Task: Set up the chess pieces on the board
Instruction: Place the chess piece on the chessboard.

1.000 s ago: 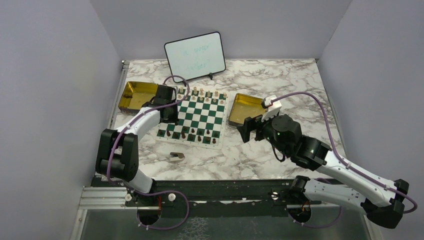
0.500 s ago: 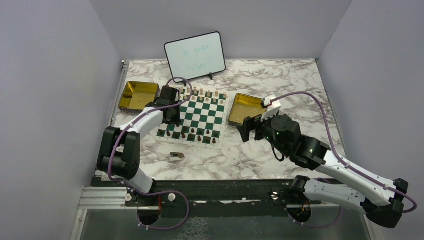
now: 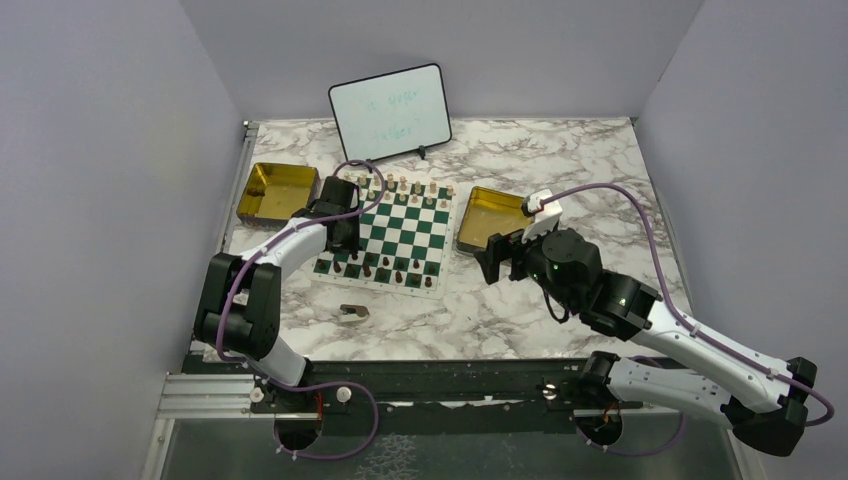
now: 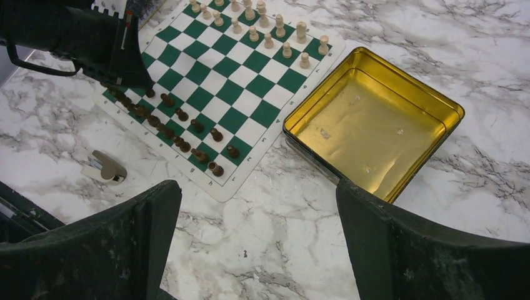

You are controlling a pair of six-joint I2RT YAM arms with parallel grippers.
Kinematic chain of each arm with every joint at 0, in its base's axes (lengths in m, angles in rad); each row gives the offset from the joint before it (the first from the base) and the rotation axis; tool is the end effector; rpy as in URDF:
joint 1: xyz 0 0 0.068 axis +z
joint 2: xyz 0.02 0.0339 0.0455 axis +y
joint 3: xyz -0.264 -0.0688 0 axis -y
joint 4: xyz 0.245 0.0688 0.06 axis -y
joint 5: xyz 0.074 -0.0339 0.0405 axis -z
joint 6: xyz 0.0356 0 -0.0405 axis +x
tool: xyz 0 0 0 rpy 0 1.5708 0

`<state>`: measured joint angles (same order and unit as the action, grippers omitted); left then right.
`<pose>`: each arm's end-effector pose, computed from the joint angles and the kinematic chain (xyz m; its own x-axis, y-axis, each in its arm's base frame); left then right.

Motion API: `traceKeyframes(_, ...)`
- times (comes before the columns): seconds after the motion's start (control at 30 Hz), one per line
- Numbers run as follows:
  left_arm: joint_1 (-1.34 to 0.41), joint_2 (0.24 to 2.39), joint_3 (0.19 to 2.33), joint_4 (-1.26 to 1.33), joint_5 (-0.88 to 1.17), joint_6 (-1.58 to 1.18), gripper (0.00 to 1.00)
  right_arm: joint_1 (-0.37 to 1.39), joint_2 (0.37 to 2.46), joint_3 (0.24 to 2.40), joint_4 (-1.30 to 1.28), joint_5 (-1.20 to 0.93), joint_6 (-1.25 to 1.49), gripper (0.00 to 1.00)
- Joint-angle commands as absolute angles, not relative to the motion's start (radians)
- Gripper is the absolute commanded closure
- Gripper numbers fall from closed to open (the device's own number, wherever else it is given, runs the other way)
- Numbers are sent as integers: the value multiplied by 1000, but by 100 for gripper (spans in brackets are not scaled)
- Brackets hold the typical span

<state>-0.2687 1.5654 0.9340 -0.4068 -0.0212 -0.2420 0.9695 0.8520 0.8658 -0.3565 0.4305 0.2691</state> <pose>0.2966 -0.0809 0.1869 -0.8675 -0.0096 -0.4973 0.0486 0.9934 -0.1040 0.1200 0.1487 0.3398 -0.3234 -0.0443 -0.9452 -0.4575 0.8817 0.1152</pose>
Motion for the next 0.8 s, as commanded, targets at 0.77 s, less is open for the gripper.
traceKeyframes(0.77,-278,1591,920,-353,-26,-249,88,973,787,869,-339,473,273,0)
